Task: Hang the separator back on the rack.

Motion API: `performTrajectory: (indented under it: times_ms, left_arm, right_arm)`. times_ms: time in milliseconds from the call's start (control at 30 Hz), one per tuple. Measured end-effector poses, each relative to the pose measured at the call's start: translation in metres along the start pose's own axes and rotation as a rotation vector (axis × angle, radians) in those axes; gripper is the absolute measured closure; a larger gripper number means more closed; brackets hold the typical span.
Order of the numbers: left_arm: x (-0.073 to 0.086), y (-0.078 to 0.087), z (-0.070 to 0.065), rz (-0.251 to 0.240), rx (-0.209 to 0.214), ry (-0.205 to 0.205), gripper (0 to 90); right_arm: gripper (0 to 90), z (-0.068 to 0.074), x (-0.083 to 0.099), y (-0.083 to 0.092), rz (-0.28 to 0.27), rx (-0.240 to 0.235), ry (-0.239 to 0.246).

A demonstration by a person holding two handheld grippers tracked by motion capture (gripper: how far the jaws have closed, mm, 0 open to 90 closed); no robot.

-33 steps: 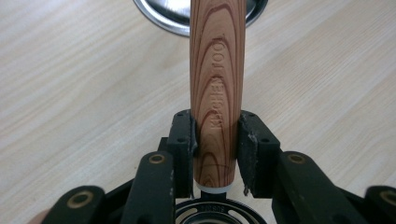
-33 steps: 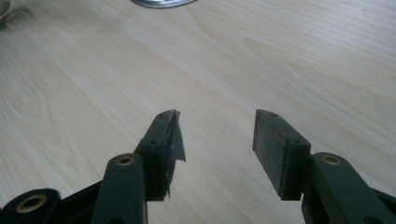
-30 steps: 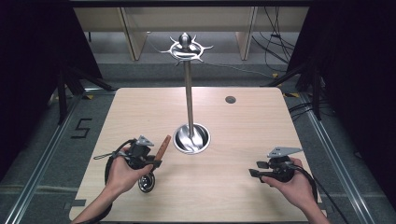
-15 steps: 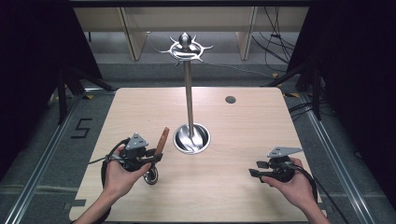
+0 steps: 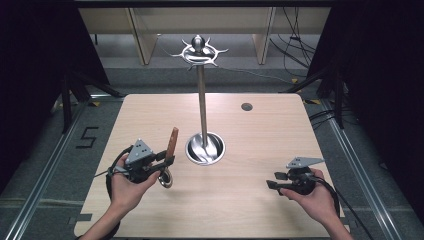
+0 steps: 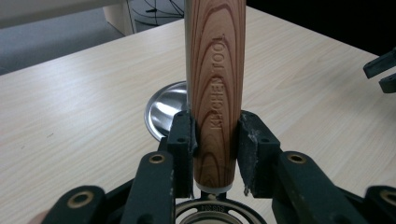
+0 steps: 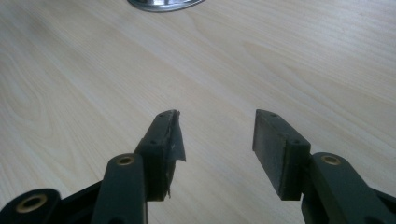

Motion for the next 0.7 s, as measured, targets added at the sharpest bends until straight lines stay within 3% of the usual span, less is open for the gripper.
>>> performTrajectory:
  times_ms: [700]
  left_arm:
    - [-0.02,0.011,-0.006,-0.093,0.0,-0.023,67.9]
  right_arm:
    - [50.9,-0.001,0.0,0.001,-0.01,0.005,0.004]
Point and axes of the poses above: each handheld gripper's, and its own axes: y roughly backward along the jaws, x roughly out of its underside, z roughly to its left, the point moved 1 cm from there along -y, roughly forward along the jaws, and after that the axes turned 4 degrees about -x, right-handed, at the moved point
